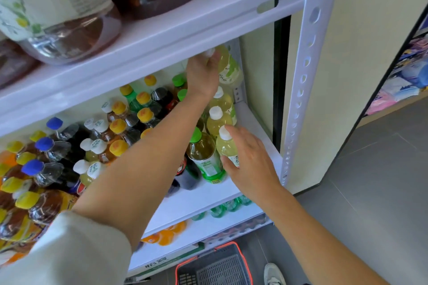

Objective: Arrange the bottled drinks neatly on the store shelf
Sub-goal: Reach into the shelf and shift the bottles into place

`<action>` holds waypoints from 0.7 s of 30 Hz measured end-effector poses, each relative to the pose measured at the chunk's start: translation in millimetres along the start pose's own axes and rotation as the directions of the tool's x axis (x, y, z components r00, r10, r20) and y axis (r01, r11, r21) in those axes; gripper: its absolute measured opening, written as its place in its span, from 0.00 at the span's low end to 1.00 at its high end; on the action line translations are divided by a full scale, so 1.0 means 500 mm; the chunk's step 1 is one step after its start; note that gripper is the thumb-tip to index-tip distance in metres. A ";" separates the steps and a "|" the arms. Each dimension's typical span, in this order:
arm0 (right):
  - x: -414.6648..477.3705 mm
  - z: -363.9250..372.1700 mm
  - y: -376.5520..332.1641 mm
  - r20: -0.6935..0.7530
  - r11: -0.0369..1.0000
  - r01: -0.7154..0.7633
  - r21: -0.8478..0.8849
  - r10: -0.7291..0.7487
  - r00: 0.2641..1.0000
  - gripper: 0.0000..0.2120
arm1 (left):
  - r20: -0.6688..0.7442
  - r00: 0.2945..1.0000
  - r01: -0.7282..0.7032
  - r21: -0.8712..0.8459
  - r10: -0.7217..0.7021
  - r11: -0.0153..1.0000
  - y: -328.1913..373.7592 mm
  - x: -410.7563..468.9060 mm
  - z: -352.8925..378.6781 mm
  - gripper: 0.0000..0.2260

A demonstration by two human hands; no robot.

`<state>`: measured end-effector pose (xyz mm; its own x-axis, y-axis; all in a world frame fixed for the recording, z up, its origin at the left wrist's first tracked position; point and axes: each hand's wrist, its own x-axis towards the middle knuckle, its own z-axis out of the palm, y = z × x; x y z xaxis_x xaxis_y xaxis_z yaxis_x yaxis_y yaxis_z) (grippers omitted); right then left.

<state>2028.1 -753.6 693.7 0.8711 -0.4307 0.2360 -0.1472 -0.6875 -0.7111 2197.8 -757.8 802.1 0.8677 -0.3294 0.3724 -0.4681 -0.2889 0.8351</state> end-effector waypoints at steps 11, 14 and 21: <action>0.023 0.014 0.022 -0.068 1.000 0.002 0.032 0.001 0.998 0.29 | 0.304 0.951 -0.102 0.483 -0.057 0.870 -0.062 0.132 0.076 0.15; 0.026 0.018 0.028 -0.063 0.997 -0.031 0.073 0.035 0.997 0.30 | 0.338 0.940 -0.161 0.567 -0.050 0.808 -0.079 0.137 0.095 0.15; 0.027 0.027 0.036 -0.041 0.994 -0.068 0.091 0.072 0.997 0.27 | 0.379 0.922 -0.197 0.631 -0.077 0.750 -0.114 0.151 0.122 0.14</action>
<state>2043.3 -763.7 675.4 0.8383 -0.5026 0.2115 -0.1627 -0.6007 -0.7827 2279.8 -820.9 758.1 0.7728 -0.6221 0.1258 -0.6275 -0.7194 0.2979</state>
